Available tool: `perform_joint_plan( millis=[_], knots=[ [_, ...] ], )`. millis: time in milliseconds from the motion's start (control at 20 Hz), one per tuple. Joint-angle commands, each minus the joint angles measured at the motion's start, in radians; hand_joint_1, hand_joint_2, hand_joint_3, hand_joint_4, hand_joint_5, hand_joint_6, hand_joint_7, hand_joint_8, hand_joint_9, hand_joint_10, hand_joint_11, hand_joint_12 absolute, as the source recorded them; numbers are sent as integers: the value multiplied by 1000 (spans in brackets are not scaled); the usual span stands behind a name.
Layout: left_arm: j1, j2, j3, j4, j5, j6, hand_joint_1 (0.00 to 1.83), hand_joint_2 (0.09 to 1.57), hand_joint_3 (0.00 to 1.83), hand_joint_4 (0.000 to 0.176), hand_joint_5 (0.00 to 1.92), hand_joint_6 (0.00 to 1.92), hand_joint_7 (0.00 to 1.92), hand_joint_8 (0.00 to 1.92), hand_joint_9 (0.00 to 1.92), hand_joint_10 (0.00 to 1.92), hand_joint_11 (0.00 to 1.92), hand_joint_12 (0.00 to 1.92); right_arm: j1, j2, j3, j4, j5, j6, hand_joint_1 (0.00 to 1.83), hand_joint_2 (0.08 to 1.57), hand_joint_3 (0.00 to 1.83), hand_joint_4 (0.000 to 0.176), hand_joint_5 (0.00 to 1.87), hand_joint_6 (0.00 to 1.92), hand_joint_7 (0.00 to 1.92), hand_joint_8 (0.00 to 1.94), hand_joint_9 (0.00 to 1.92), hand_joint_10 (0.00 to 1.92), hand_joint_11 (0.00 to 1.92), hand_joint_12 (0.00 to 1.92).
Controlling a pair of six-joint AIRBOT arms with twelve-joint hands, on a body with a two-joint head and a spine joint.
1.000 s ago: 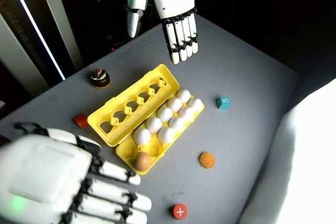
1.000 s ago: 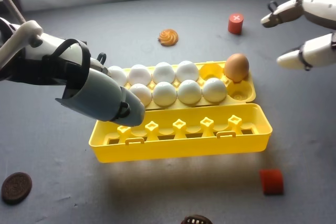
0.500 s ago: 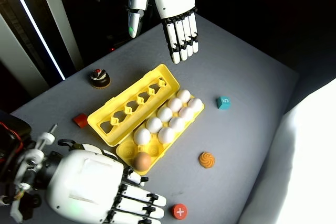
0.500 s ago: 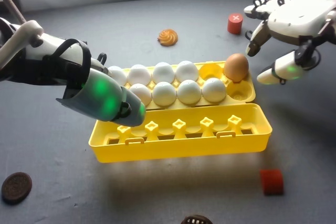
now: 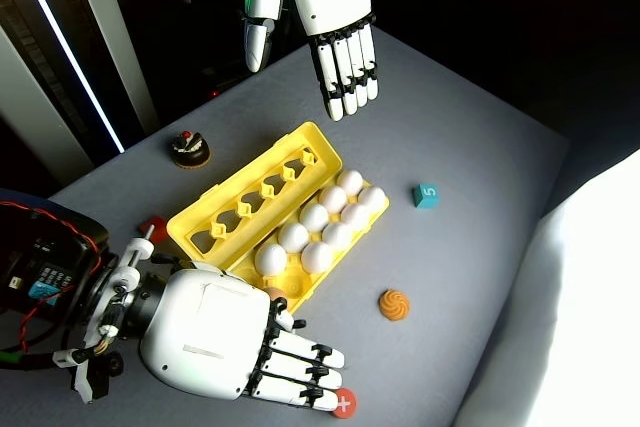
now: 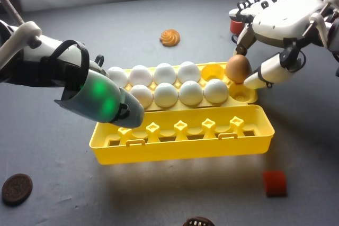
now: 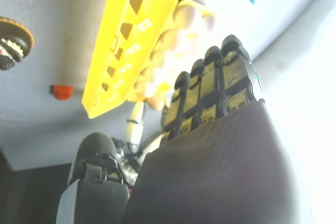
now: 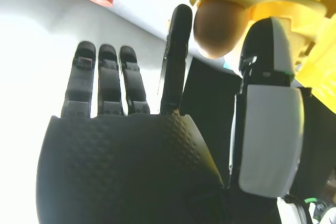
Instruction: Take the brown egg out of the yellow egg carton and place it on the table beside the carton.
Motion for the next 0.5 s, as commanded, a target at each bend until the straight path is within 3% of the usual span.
perform_joint_plan(
  millis=[0,50,200,250,400,450],
  knots=[
    [-11,1,-4,51,-32,0,0,1188,0,0,8,2,0,0,0,0,0,0,16,0,10,-14,86,1,780,949,0,91,799,82,0,0,0,0,0,0],
    [-11,1,-4,51,-32,0,0,1188,0,0,8,2,0,0,0,0,0,0,19,-5,16,-14,84,1,780,949,0,91,799,82,0,0,0,0,0,0],
    [-11,1,-5,51,-30,-2,0,1198,3,0,12,3,0,0,0,0,0,0,30,-19,28,-14,75,-1,745,975,6,69,825,84,0,0,0,0,0,0],
    [-11,1,-5,51,-30,-2,0,1196,1,0,17,4,0,0,0,0,0,0,31,-22,29,-15,72,-2,739,981,8,77,829,84,0,0,0,0,0,0],
    [-11,1,-5,51,-29,-4,0,1193,0,0,7,0,0,0,0,0,0,0,31,-32,29,-15,72,-3,743,982,8,68,908,118,0,0,0,0,0,0],
    [-11,2,-6,51,-28,-5,0,1192,0,0,7,2,0,0,0,0,0,0,31,-36,28,-15,73,-5,811,959,0,46,1001,159,0,0,0,0,0,0]
  ],
)
